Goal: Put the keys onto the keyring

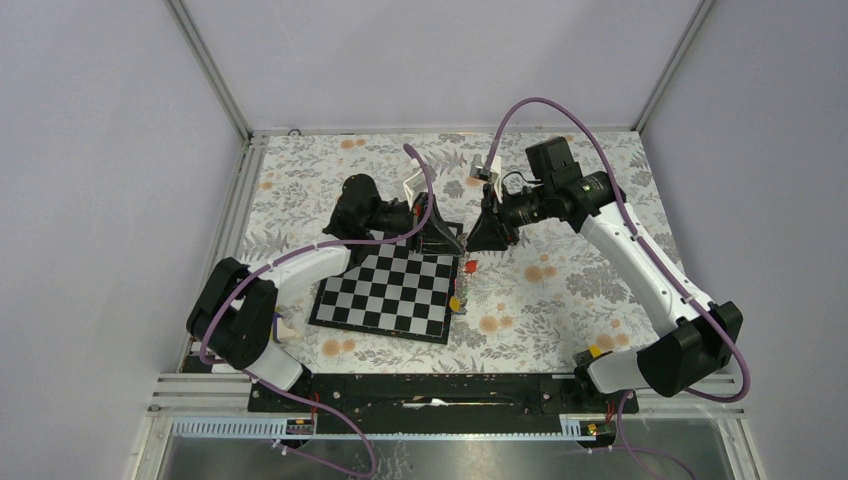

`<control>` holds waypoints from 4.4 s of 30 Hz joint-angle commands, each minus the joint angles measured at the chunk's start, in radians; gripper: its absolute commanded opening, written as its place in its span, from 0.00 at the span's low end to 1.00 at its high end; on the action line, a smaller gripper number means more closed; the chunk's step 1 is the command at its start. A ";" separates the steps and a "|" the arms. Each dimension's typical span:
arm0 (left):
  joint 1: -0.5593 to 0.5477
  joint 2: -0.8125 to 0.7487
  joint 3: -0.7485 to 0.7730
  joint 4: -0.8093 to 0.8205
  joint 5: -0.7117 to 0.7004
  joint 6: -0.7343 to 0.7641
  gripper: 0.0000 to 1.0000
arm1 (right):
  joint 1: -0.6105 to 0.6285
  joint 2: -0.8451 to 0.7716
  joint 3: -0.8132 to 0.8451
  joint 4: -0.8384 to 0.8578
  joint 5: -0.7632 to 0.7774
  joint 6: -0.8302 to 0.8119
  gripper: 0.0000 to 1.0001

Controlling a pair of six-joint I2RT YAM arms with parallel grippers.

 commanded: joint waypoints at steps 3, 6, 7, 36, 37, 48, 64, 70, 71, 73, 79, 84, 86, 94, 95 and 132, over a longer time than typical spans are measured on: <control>0.007 -0.027 0.014 0.132 -0.006 -0.028 0.00 | 0.000 -0.033 -0.037 0.022 -0.054 0.015 0.27; 0.008 -0.024 0.015 0.137 -0.009 -0.033 0.00 | 0.001 -0.034 -0.047 0.024 -0.060 0.012 0.25; 0.008 -0.023 0.015 0.138 -0.010 -0.035 0.00 | 0.000 -0.036 -0.049 0.024 -0.060 0.011 0.25; 0.012 -0.017 0.017 0.088 -0.021 0.003 0.00 | -0.007 -0.062 -0.055 0.013 -0.080 0.010 0.33; 0.011 -0.015 0.017 0.089 -0.021 0.003 0.00 | -0.007 -0.060 -0.056 0.015 -0.077 0.010 0.33; 0.011 -0.018 0.014 0.097 -0.022 -0.002 0.00 | -0.008 -0.047 -0.088 0.072 -0.063 0.059 0.25; 0.011 -0.005 0.017 0.144 -0.042 -0.048 0.00 | -0.006 -0.056 -0.135 0.120 -0.076 0.090 0.23; 0.011 0.000 0.013 0.148 -0.042 -0.052 0.00 | -0.006 -0.053 -0.123 0.121 -0.080 0.098 0.24; 0.011 0.000 0.012 0.151 -0.042 -0.051 0.00 | -0.006 -0.053 -0.118 0.120 -0.080 0.097 0.24; 0.011 -0.002 0.010 0.150 -0.039 -0.048 0.00 | -0.007 -0.055 -0.107 0.107 -0.076 0.089 0.25; 0.011 -0.009 0.006 0.138 -0.033 -0.037 0.00 | -0.028 -0.079 -0.087 0.084 -0.059 0.071 0.29; 0.012 -0.006 0.007 0.140 -0.032 -0.038 0.00 | -0.053 -0.101 -0.081 0.084 -0.072 0.075 0.30; 0.011 -0.006 0.008 0.140 -0.031 -0.038 0.00 | -0.056 -0.102 -0.076 0.080 -0.074 0.075 0.30; 0.011 -0.007 0.009 0.140 -0.034 -0.040 0.00 | -0.058 -0.080 -0.084 0.092 -0.124 0.088 0.29; 0.011 -0.007 0.009 0.140 -0.035 -0.040 0.00 | -0.057 -0.079 -0.086 0.095 -0.130 0.090 0.29; 0.011 0.005 0.012 0.155 -0.035 -0.057 0.00 | -0.015 -0.048 -0.123 0.133 -0.115 0.102 0.16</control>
